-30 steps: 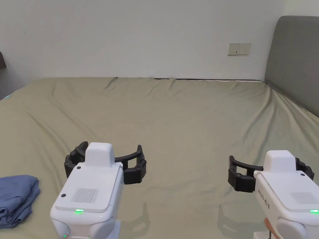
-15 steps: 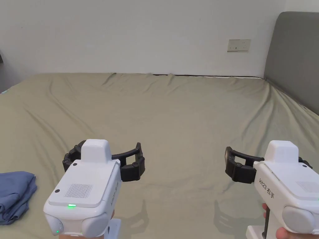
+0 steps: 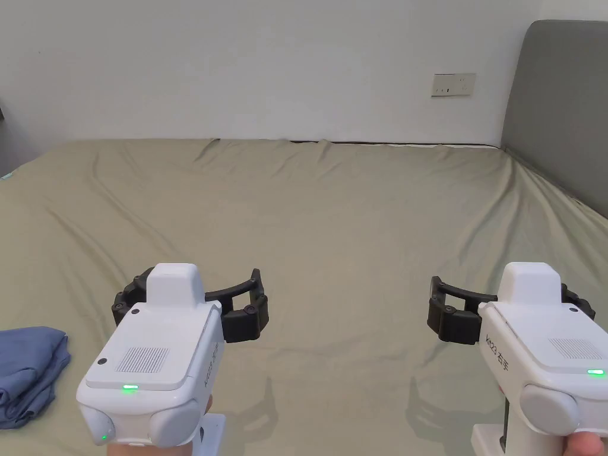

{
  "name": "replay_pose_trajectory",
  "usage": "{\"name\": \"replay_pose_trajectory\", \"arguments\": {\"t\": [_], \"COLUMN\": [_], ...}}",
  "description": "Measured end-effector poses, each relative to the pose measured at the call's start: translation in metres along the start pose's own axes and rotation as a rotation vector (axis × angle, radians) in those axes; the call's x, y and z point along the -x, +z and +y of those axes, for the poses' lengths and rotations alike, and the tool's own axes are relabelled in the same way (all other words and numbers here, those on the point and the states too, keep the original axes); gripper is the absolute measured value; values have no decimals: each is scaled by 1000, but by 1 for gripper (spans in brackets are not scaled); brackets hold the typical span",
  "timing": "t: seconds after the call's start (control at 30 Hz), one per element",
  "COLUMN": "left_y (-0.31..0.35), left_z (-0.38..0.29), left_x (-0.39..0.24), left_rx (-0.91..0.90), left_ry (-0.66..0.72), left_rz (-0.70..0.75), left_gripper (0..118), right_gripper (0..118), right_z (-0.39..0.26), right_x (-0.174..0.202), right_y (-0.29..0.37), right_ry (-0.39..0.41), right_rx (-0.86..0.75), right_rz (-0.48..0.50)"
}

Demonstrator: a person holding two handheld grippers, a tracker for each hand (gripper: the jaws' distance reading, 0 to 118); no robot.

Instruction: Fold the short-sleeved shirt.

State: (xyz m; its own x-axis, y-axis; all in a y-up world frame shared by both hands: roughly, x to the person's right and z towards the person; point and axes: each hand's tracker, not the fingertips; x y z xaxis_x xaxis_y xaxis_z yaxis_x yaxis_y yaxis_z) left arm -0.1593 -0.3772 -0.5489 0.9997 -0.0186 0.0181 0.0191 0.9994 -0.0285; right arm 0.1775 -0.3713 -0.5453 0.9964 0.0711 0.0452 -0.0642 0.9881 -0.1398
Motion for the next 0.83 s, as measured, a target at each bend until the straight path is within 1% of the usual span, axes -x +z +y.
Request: {"name": "replay_pose_trajectory", "arguments": {"t": [0.13, 0.2, 0.33, 0.47, 0.83], "left_y": [0, -1, -1, -2, -1], "left_z": [0, -1, -1, -1, -1], "left_x": [0, 0, 0, 0, 0], "left_rx": [6, 7, 4, 6, 12], "left_ry": [-4, 1, -1, -5, -11], "left_rz": [3, 4, 4, 6, 6], "left_gripper": [117, 117, 117, 117, 117], "right_gripper": [118, 118, 118, 118, 118], "right_z": [0, -2, -5, -5, -7], "right_x": [3, 2, 2, 0, -4], "right_y": [2, 1, 0, -1, -5], "right_ry": [43, 14, 30, 16, 10], "right_rx": [-25, -6, -9, 1, 23], "right_rz": [-11, -3, -4, -4, -23]}}
